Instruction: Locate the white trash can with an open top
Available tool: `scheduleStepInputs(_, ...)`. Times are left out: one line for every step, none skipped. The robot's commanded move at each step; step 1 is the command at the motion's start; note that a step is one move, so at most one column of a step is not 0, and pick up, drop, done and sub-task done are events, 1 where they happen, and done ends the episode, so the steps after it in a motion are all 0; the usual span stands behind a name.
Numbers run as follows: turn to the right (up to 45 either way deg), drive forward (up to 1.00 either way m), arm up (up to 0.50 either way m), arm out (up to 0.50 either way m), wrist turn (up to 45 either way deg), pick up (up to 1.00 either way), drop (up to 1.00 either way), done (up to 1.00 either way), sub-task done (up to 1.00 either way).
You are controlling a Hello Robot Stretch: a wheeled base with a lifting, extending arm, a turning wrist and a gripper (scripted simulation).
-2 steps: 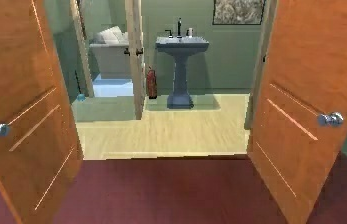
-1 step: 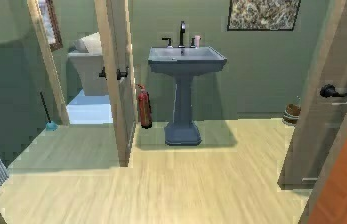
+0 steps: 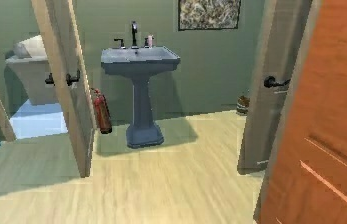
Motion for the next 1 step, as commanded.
scheduleStepInputs(0.0,0.2,0.0,0.0,0.0,0.0,0.0,0.0,0.0)
